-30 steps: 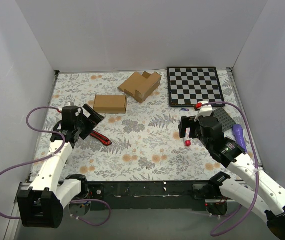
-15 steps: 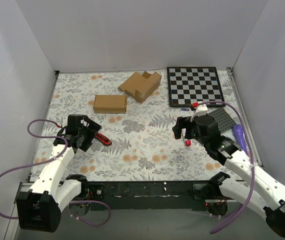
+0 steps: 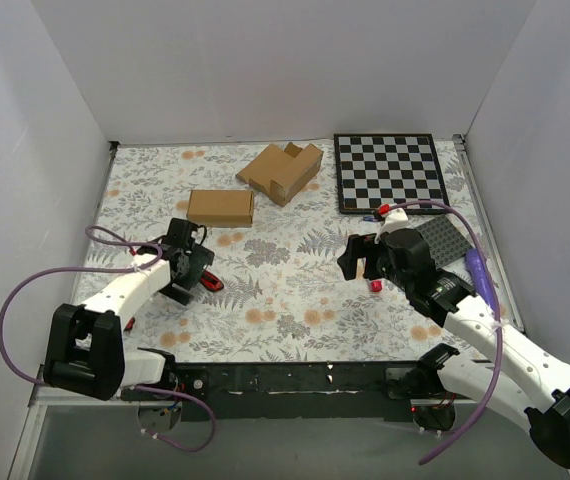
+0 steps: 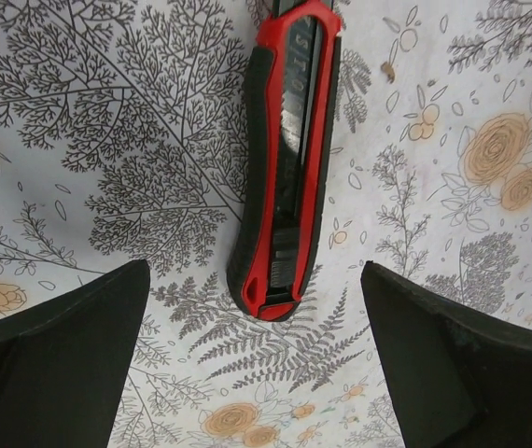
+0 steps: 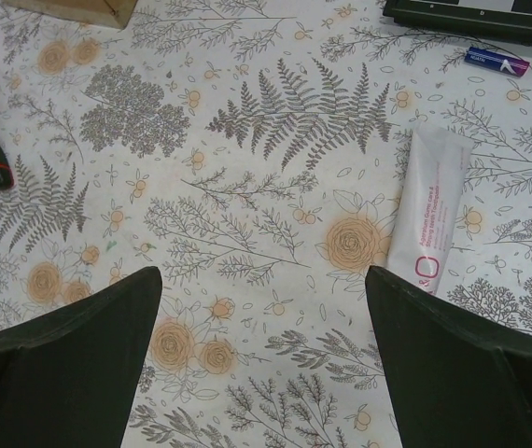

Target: Unpack the express box

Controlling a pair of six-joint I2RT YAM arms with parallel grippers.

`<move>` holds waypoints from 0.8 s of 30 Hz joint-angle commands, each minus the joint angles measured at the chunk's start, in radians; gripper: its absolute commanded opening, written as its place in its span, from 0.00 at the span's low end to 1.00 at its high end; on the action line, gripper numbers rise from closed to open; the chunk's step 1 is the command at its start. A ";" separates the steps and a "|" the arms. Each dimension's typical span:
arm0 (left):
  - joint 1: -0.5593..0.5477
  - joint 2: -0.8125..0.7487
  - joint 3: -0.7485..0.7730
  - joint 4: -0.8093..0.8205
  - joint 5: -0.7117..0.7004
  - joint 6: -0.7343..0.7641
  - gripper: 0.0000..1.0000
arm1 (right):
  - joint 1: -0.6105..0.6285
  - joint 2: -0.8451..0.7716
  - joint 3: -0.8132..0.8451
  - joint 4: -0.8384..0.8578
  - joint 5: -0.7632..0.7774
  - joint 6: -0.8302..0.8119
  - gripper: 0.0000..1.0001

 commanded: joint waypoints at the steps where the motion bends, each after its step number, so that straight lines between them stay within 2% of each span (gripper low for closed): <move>1: -0.003 0.018 0.070 -0.025 -0.083 -0.027 0.98 | 0.006 -0.004 0.019 0.054 -0.019 0.011 0.98; 7: 0.036 0.046 0.122 -0.053 -0.105 0.025 0.98 | 0.008 0.012 0.031 0.051 -0.025 -0.018 0.98; 10: 0.098 0.010 0.147 0.024 -0.051 0.105 0.98 | 0.009 0.038 0.039 0.082 -0.065 -0.037 0.98; 12: 0.133 0.010 0.176 0.085 0.039 0.178 0.98 | 0.028 0.065 0.046 0.158 -0.116 -0.046 0.96; 15: 0.170 0.061 0.256 0.153 0.078 0.211 0.98 | 0.064 0.194 0.111 0.191 -0.145 -0.043 0.86; 18: 0.184 0.125 0.334 0.200 0.081 0.243 0.98 | 0.075 0.369 0.247 0.180 -0.171 -0.023 0.78; 21: 0.217 0.154 0.343 0.295 0.124 0.291 0.98 | 0.077 0.511 0.368 0.200 -0.209 -0.008 0.79; 24: 0.278 0.222 0.349 0.400 0.245 0.329 0.98 | 0.077 0.648 0.514 0.171 -0.249 0.006 0.83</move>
